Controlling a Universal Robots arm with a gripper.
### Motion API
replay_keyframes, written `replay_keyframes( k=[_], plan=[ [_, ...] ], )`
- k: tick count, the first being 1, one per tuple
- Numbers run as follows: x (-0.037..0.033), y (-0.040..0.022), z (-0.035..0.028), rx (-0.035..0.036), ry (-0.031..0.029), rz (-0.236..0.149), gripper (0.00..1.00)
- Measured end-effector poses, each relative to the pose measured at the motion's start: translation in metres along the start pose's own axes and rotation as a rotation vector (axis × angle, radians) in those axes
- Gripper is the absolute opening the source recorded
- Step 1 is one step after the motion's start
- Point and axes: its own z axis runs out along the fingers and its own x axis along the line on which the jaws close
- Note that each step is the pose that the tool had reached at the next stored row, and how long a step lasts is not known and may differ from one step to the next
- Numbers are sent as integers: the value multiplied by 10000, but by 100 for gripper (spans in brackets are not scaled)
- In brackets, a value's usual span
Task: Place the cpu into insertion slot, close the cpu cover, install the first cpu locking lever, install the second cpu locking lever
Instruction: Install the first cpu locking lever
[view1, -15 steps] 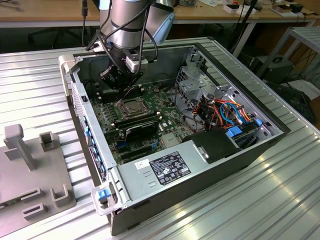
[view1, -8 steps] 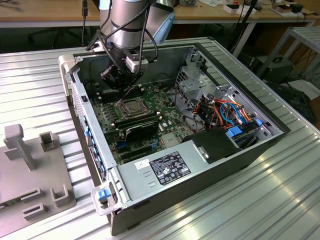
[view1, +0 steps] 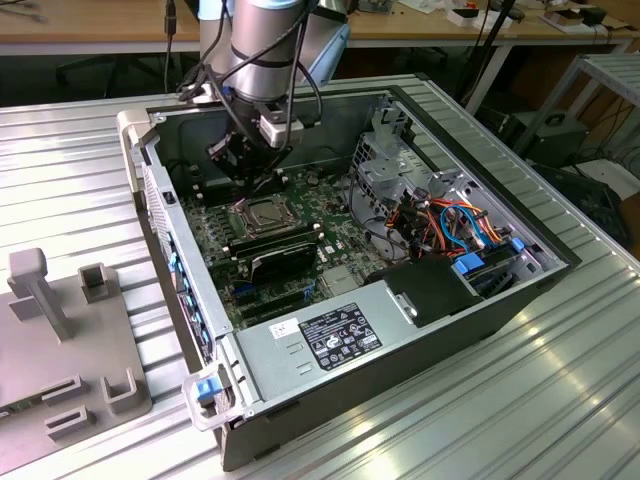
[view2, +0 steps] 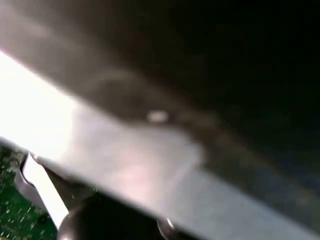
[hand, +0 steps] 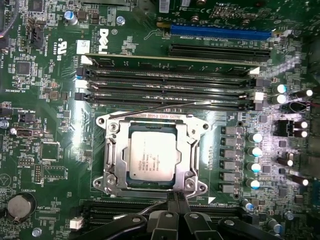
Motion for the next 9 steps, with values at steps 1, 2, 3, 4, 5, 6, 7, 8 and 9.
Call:
replay_keyframes(
  k=[1,2,3,4,5,6,7,8,9],
  plan=[
    [10,0,5,-1,-1,0,11],
    [20,0,11,-1,-1,-1,11],
    [29,-1,16,0,0,0,11],
    [38,-1,21,0,-1,-1,11],
    [49,-1,26,0,-1,0,11],
    [79,0,34,-2,-2,-2,11],
    [100,0,39,0,0,-1,11],
    [113,0,42,0,-1,0,11],
    [127,1,46,0,0,-1,11]
  ],
)
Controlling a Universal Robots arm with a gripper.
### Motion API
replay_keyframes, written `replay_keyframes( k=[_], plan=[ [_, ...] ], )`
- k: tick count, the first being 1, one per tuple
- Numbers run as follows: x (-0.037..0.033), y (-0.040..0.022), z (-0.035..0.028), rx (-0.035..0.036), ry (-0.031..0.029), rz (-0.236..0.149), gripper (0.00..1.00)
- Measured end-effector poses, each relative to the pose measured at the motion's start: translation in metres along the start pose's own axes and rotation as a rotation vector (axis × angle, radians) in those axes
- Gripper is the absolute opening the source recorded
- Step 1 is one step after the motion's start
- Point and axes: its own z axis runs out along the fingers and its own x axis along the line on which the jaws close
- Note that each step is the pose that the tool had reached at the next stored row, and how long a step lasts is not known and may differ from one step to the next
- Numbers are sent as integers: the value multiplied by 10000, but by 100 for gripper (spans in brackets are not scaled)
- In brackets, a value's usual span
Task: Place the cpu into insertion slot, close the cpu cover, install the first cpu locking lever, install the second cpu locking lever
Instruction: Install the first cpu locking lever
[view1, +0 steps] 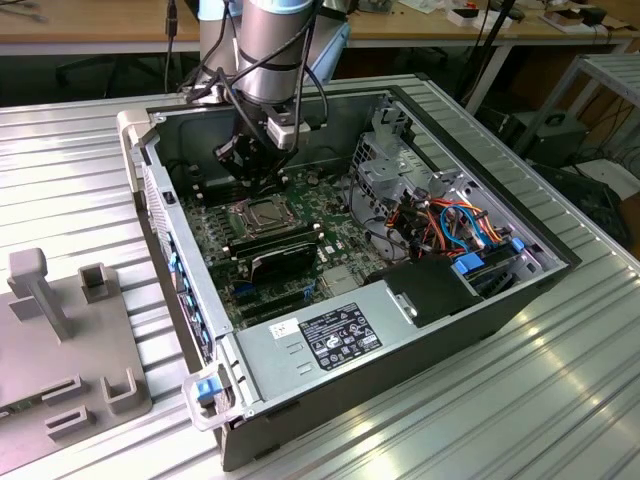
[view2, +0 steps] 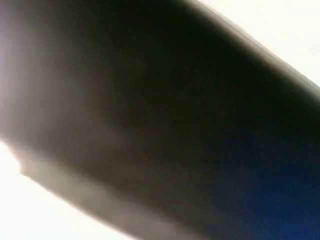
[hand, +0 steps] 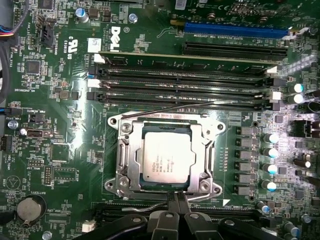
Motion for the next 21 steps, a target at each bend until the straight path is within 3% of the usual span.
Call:
replay_keyframes(
  k=[12,21],
  plan=[
    [165,3,50,-1,1,-2,11],
    [169,3,52,0,1,-1,11]
  ],
)
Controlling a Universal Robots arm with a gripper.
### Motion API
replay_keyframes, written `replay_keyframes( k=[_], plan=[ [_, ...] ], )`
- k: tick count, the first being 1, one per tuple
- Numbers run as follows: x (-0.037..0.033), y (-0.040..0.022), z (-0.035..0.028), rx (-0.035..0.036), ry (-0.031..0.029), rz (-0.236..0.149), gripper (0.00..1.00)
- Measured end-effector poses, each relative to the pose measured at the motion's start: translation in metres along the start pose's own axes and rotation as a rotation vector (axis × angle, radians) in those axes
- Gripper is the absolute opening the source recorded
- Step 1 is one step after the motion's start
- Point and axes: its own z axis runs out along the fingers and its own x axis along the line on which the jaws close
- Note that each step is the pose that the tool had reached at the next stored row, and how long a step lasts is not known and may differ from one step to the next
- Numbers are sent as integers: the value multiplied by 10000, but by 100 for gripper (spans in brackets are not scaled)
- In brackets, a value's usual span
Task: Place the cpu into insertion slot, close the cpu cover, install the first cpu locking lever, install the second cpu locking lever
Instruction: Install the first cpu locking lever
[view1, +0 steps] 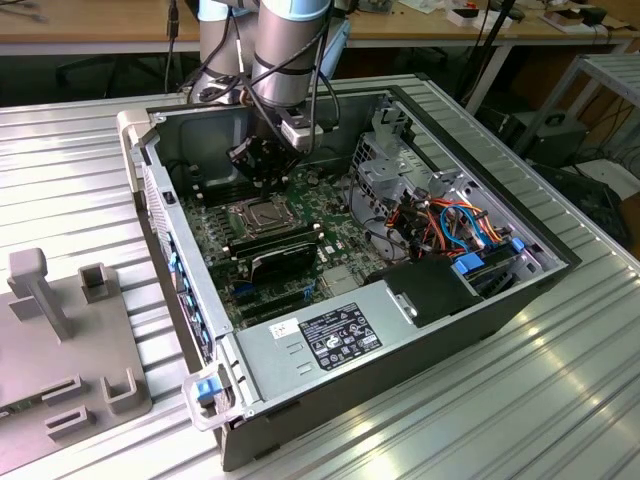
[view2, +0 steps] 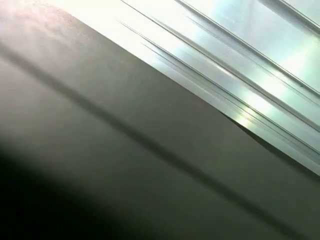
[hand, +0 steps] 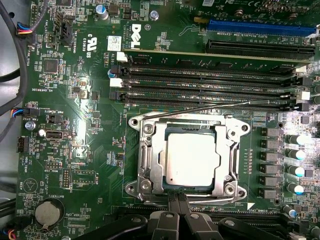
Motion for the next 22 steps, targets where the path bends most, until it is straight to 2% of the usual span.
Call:
replay_keyframes(
  k=[5,10,19,22],
  plan=[
    [2,0,-6,0,-2,-1,11],
    [2,0,-104,0,0,0,11],
    [25,-14,-190,1,-24,-1,11],
    [30,-13,-212,2,-53,1,11]
  ],
)
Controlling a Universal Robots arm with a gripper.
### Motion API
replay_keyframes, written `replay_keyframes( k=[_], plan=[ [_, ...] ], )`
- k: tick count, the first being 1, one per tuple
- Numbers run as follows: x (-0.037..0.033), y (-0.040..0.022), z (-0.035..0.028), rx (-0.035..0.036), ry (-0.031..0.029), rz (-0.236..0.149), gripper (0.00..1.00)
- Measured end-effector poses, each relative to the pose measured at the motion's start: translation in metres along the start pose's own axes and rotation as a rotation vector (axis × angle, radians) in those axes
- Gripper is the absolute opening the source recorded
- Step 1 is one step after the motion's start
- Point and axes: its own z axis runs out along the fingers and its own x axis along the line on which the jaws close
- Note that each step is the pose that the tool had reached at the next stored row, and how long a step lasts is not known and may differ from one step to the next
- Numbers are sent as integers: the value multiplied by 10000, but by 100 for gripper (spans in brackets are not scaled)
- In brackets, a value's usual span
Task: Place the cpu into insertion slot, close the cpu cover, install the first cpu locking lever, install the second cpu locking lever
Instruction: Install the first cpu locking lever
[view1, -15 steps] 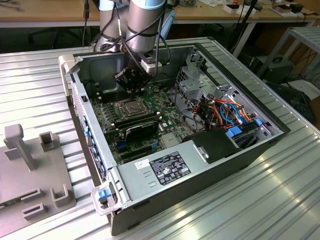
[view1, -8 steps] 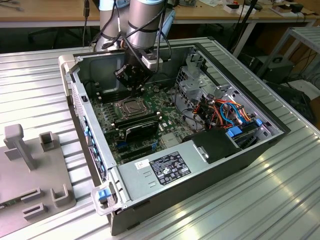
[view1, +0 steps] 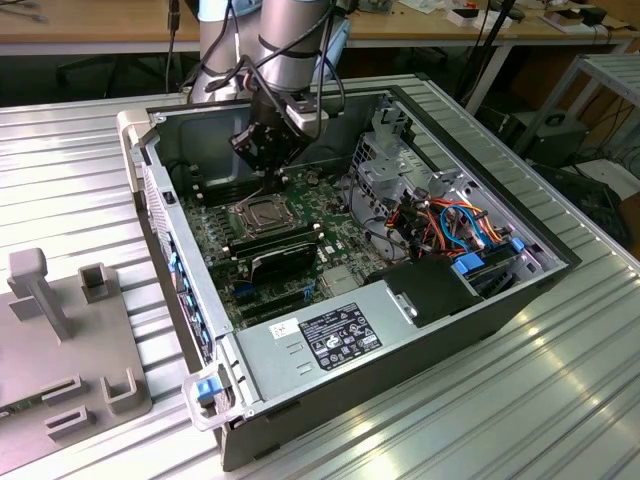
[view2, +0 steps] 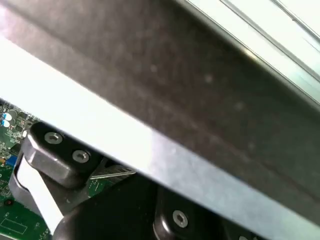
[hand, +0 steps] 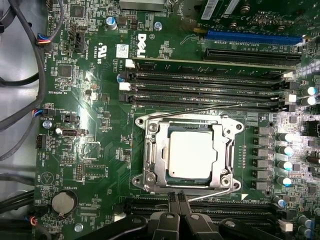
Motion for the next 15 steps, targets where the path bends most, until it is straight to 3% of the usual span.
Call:
replay_keyframes(
  k=[15],
  plan=[
    [20,3,-19,2,-24,0,11]
  ],
)
